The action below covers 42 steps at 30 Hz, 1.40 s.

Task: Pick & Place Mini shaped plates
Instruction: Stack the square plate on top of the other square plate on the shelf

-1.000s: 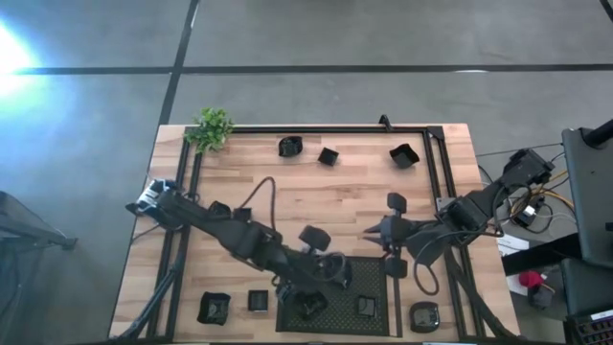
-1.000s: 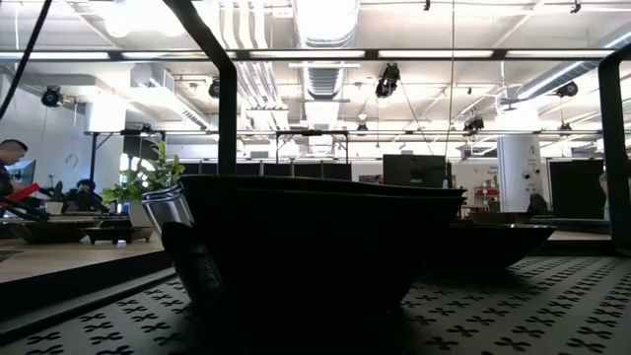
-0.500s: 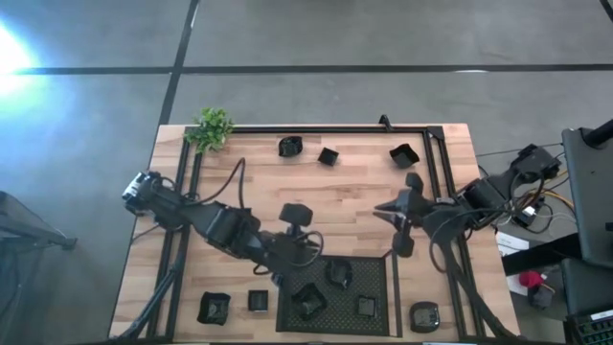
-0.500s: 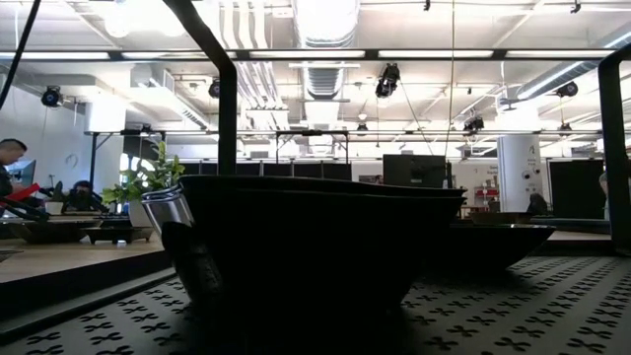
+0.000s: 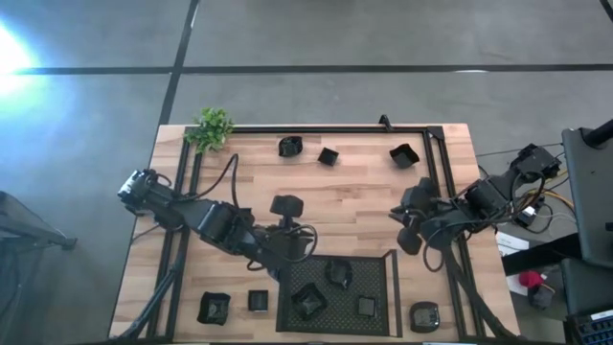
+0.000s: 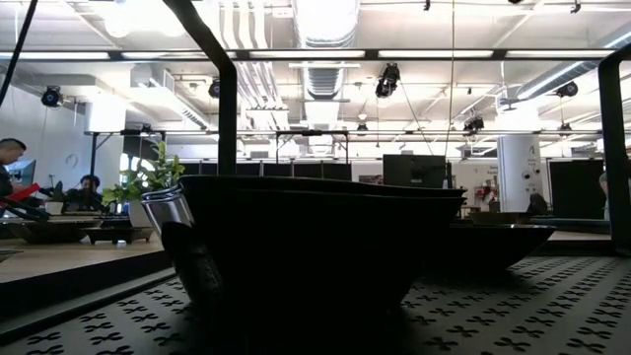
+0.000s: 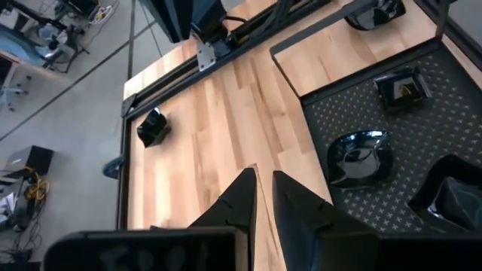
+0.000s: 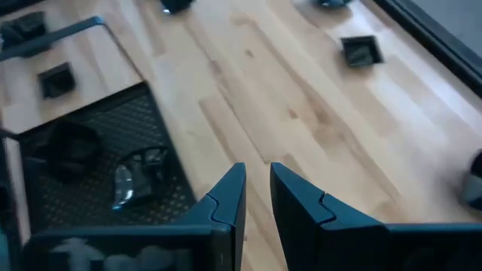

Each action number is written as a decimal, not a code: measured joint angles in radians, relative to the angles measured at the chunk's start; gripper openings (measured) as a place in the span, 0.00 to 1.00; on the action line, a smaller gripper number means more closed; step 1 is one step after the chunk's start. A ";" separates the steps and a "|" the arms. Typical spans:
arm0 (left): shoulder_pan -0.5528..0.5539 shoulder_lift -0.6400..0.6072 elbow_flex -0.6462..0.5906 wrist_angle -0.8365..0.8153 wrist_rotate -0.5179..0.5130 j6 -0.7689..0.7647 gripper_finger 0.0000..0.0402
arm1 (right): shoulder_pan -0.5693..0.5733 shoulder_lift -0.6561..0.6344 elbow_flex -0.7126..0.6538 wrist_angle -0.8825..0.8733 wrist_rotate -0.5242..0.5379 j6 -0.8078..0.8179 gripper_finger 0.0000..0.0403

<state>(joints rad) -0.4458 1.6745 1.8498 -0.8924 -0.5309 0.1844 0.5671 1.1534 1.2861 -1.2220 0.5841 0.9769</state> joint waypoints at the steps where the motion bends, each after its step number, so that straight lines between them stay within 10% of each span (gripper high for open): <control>1: 0.000 -0.001 -0.003 0.000 -0.009 -0.004 0.10 | 0.000 0.000 0.000 -0.017 0.009 0.012 0.15; 17: 0.001 -0.003 -0.005 -0.031 -0.081 -0.094 0.10 | -0.120 -0.002 0.000 -0.195 0.072 0.098 0.15; 42: 0.001 -0.003 -0.005 -0.025 -0.130 -0.132 0.10 | -0.886 0.000 -0.053 -0.151 -0.057 -0.303 0.15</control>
<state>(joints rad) -0.4450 1.6711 1.8446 -0.9173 -0.6609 0.0521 -0.3185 1.1530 1.2331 -1.3731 0.5270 0.6736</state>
